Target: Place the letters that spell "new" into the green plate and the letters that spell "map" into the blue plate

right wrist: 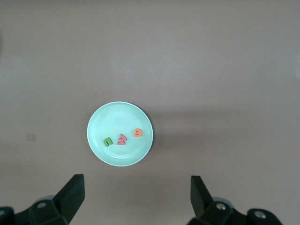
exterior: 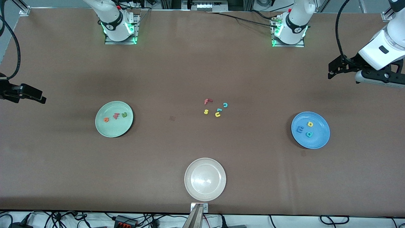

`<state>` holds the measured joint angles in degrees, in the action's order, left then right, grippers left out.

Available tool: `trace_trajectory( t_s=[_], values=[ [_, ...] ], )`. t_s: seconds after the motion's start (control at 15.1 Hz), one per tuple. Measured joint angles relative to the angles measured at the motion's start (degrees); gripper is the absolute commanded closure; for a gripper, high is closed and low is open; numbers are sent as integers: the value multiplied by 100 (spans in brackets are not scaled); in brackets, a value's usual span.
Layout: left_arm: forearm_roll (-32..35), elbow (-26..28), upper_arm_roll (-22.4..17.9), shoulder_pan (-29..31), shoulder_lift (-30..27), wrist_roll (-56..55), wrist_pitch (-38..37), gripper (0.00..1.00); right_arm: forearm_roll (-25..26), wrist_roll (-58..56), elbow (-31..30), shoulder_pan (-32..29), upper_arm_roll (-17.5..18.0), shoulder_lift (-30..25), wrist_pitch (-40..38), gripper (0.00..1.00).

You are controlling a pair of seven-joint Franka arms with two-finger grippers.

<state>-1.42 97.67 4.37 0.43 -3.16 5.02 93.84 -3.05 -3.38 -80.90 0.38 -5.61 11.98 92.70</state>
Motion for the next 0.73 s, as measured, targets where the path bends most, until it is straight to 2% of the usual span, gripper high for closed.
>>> trace_trajectory(
  t_s=[0.4,0.73],
  values=[
    [0,-1,0,0,0,0,-6,0,276,-48,-467,-12,88,-422,-3,0],
    [0,-3,1,0,0,0,-8,0,290,-47,-982,-14,100,-970,38,0]
  ],
)
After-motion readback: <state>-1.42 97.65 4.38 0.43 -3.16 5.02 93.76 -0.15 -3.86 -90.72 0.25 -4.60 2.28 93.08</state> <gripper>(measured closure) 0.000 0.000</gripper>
